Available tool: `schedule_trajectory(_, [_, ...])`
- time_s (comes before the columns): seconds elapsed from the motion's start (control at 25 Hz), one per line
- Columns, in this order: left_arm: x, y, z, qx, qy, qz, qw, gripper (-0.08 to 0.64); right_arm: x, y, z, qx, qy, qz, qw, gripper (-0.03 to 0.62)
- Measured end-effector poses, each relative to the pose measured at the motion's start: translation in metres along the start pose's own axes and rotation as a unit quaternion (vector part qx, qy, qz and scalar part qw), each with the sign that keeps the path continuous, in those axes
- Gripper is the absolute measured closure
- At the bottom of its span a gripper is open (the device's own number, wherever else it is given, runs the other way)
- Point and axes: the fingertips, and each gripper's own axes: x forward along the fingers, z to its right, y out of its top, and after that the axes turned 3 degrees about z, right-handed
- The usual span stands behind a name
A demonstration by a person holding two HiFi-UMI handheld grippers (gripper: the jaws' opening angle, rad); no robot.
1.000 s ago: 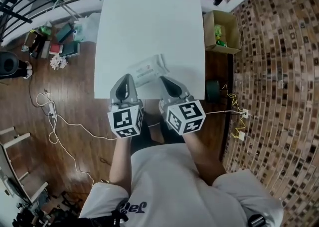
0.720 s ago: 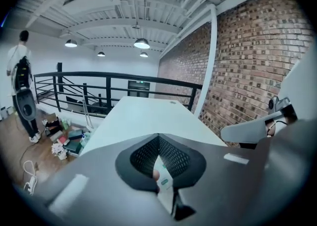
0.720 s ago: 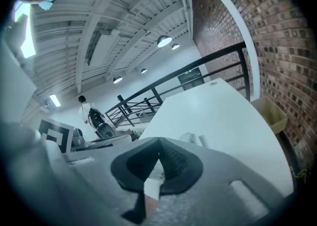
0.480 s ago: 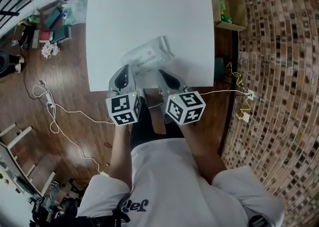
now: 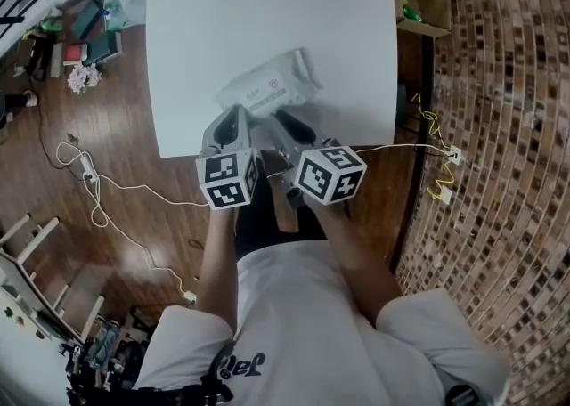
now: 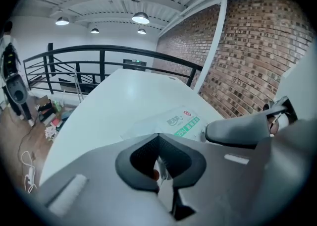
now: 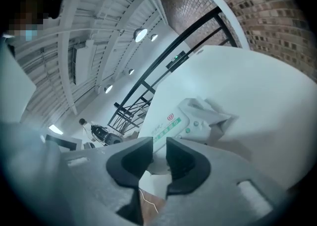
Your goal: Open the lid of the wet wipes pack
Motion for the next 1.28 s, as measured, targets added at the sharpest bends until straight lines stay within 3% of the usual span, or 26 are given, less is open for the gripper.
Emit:
schedule_trajectory(0.52, [0.001, 0.0, 0.001, 0.017, -0.033, -0.007, 0.9993, 0.543, 0.016, -0.005, 0.014, 0.057, -0.036, -0.008, 0.998, 0.525])
schedule_trajectory(0.92, [0.003, 0.002, 0.005, 0.027, -0.058, -0.012, 0.9979, 0.543, 0.014, -0.002, 0.006, 0.038, -0.056, -0.027, 0.997, 0.572])
schedule_trajectory(1.24, [0.004, -0.003, 0.004, 0.03, -0.069, -0.021, 0.9969, 0.541, 0.021, 0.041, -0.037, -0.035, -0.009, -0.005, 0.999, 0.575])
schedule_trajectory(1.28, [0.004, -0.003, 0.004, 0.028, -0.071, -0.022, 0.9969, 0.541, 0.026, 0.046, -0.04, -0.045, -0.005, -0.007, 0.999, 0.601])
